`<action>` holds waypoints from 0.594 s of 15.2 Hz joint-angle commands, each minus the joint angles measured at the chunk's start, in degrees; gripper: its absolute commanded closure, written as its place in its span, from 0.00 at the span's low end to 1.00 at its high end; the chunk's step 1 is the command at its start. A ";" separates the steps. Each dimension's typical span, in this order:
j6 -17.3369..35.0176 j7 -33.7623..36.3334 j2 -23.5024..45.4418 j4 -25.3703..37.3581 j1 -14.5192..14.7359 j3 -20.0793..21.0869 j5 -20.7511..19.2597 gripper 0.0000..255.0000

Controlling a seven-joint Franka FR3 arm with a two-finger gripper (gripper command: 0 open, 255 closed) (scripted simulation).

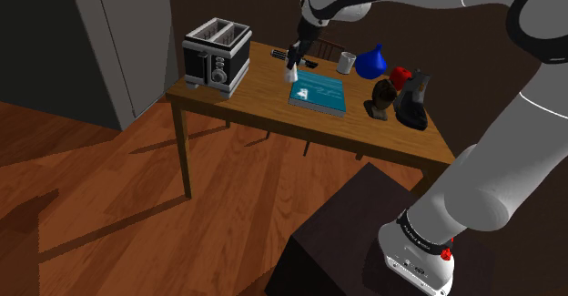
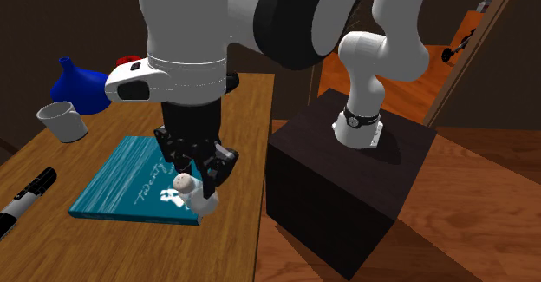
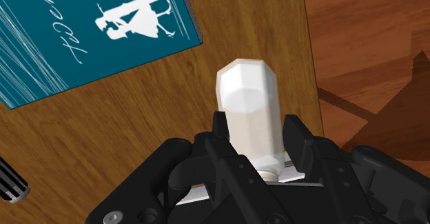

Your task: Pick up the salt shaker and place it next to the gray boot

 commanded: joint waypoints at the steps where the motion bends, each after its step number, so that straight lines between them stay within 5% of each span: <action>1: -1.49 0.20 -0.52 0.96 0.03 0.00 -0.18 1.00; 9: -7.42 0.69 -1.65 5.78 0.03 -0.03 -0.60 1.00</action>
